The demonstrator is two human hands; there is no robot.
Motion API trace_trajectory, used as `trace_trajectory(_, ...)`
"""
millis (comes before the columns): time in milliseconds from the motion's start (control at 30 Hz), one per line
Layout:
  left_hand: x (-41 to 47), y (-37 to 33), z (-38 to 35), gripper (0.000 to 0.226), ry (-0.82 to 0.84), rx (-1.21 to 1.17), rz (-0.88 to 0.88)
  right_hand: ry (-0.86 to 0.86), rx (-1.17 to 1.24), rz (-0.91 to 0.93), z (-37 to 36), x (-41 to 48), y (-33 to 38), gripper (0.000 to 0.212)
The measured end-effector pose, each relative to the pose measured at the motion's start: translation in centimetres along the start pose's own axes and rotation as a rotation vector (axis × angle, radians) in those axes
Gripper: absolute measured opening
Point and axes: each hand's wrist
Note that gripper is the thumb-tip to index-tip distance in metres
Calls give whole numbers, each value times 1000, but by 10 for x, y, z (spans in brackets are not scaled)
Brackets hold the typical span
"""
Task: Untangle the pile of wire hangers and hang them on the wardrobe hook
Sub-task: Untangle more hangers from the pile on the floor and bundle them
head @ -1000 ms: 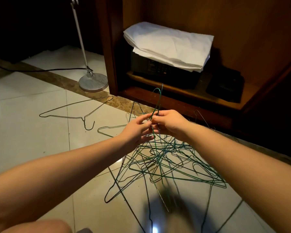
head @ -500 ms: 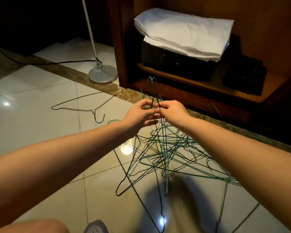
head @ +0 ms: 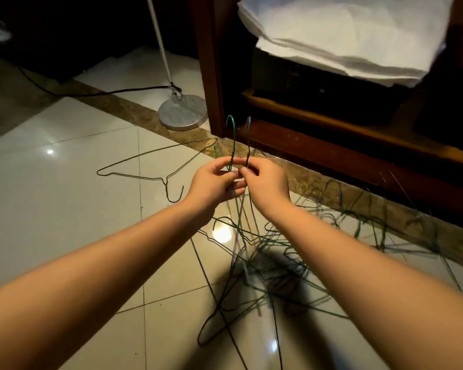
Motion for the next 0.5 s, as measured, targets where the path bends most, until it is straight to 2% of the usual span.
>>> trace_trajectory(100,7,2,21,29,-67,-13,-9,-54,82,-7,-24,5,4,19)
trace_trajectory(267,20,10,69,29,-157,-6,31,-33,207,33,-71,10,16,16)
trace_trajectory(400,25,18,112,24,-210,-14,73,77,327,66,-114,15,23,15)
trace_trajectory(500,26,23,138,17,-263,-68,96,102,275,59,-139,26,16,17)
Point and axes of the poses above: each hand's wrist, its own x-axis towards the middle knuckle, its own z-axis out of the back of the hand, y = z × x, and after that the axes turned 7 degrees about z, right-handed
